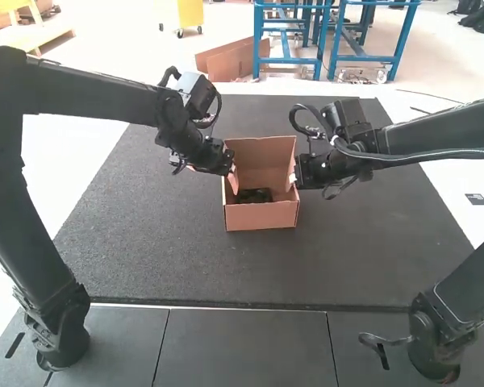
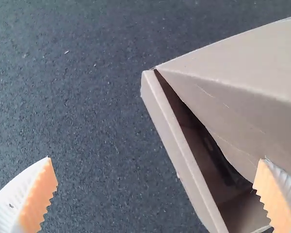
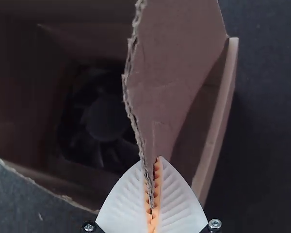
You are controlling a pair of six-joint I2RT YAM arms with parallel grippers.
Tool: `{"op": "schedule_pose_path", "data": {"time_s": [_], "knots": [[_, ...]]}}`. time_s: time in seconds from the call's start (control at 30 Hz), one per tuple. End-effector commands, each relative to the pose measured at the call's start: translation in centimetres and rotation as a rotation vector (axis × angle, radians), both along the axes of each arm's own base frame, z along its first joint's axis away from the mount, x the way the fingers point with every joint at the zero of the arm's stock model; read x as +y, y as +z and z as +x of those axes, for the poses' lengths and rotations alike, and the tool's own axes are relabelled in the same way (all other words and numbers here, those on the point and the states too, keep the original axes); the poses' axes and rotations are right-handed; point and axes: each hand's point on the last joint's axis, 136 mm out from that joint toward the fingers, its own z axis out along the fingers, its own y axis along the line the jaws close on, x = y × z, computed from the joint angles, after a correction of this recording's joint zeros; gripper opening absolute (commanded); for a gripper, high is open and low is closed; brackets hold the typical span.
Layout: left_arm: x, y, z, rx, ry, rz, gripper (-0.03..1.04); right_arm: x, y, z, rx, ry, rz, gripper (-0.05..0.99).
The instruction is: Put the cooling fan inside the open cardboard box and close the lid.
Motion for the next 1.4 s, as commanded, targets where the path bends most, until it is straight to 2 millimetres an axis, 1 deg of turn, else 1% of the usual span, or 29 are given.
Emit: {"op": "schedule_pose_path", "data": {"time_s": [0.0,0.23,0.37,0.4,0.5,0.6,0.63,0.7,0.77,0.87,0.97,1.03,1.07,1.13,1.23,1.3,1.37], "knots": [[-0.8,1.2,-0.8,-0.018,-0.02,-0.041,0.96,0.3,0.3,-0.6,-0.019,0.011,0.003,-0.02],[-0.5,0.4,-1.8,0.018,-0.028,-0.031,0.96,0.1,-1.3,-1.6,-0.021,0.014,-0.037,-0.02],[0.3,-0.3,-3.1,0.072,-0.033,0.002,0.96,-0.1,-1.2,-1.3,-0.036,0.009,-0.053,-0.02],[0.4,-0.3,-3.4,0.082,-0.032,0.007,0.96,-0.3,-1.0,-0.9,-0.045,-0.011,-0.055,0.01],[0.8,0.0,-3.9,0.09,-0.033,0.014,0.96,0.0,0.4,0.0,-0.06,-0.033,-0.032,0.39],[1.1,0.3,-4.0,0.084,-0.036,0.017,0.96,-0.2,1.3,0.2,-0.031,-0.057,-0.029,0.75],[1.2,0.4,-3.9,0.081,-0.034,0.017,0.96,-0.3,1.4,0.2,-0.026,-0.06,-0.032,0.83],[1.4,0.4,-3.8,0.08,-0.028,0.019,0.96,-0.6,1.6,0.3,-0.015,-0.067,-0.038,0.91],[1.8,0.6,-3.4,0.07,-0.011,0.024,0.96,-0.8,2.1,0.4,-0.015,-0.071,-0.041,0.91],[2.6,1.7,-1.7,0.011,0.032,0.011,0.96,-1.2,3.7,0.6,-0.05,-0.085,-0.02,0.91],[3.5,3.9,0.7,-0.072,0.082,0.001,0.96,-2.4,6.1,0.9,-0.107,-0.116,0.015,0.91],[3.6,5.3,2.1,-0.126,0.104,-0.001,0.96,-3.1,7.7,0.7,-0.147,-0.133,0.037,0.91],[3.6,5.9,2.8,-0.15,0.114,0.001,0.96,-3.4,8.7,0.5,-0.173,-0.136,0.05,0.91],[3.1,7.1,3.9,-0.182,0.115,-0.014,0.96,-3.9,10.5,0.3,-0.217,-0.146,0.072,0.91],[2.1,8.8,5.6,-0.219,0.112,-0.033,0.96,-4.6,12.4,-1.0,-0.255,-0.138,0.078,0.91],[0.6,9.7,6.4,-0.234,0.088,-0.045,0.96,-5.0,13.3,-2.0,-0.269,-0.122,0.067,0.91],[-1.6,10.3,6.6,-0.24,0.047,-0.057,0.96,-5.4,14.0,-3.0,-0.258,-0.12,0.059,0.9]]}}
